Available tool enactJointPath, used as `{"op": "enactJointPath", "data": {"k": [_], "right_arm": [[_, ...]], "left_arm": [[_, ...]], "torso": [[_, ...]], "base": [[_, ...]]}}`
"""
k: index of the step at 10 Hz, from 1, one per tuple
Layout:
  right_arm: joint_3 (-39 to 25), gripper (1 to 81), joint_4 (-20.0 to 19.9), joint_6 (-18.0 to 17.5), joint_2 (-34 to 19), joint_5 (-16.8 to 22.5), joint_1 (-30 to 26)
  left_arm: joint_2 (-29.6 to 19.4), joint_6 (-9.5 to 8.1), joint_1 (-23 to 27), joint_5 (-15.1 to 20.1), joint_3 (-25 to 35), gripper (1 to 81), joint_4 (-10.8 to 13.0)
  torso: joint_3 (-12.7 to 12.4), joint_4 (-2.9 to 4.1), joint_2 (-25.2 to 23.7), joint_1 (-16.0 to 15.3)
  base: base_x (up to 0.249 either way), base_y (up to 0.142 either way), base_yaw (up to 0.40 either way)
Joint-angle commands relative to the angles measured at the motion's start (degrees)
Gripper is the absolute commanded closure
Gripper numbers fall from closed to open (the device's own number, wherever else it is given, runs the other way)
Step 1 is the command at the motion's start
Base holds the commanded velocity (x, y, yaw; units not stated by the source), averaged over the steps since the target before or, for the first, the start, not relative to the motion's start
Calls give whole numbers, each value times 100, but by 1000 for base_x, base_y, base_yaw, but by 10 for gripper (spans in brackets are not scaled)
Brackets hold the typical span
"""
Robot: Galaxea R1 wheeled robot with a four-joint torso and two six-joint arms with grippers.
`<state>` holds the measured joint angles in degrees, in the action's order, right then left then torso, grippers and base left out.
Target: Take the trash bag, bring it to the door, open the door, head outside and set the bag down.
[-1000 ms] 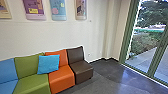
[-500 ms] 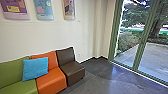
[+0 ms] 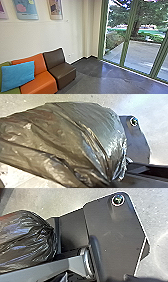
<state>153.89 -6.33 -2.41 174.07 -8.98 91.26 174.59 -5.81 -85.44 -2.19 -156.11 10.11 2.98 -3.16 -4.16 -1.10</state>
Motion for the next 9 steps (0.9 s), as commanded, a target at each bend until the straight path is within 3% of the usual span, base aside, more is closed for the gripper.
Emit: {"op": "enactJointPath", "data": {"k": [1, 9], "right_arm": [[34, 10, 70, 13, 8, 292, -235], [61, 10, 61, 13, 51, 292, -208]], "left_arm": [[-3, 37, 295, 281, 19, 811, 53], [-3, 37, 295, 281, 19, 811, 53]], "torso": [[0, 0, 0, 0], [0, 0, 0, 0]], "base": [[0, 0, -341], [0, 0, -344]]}}
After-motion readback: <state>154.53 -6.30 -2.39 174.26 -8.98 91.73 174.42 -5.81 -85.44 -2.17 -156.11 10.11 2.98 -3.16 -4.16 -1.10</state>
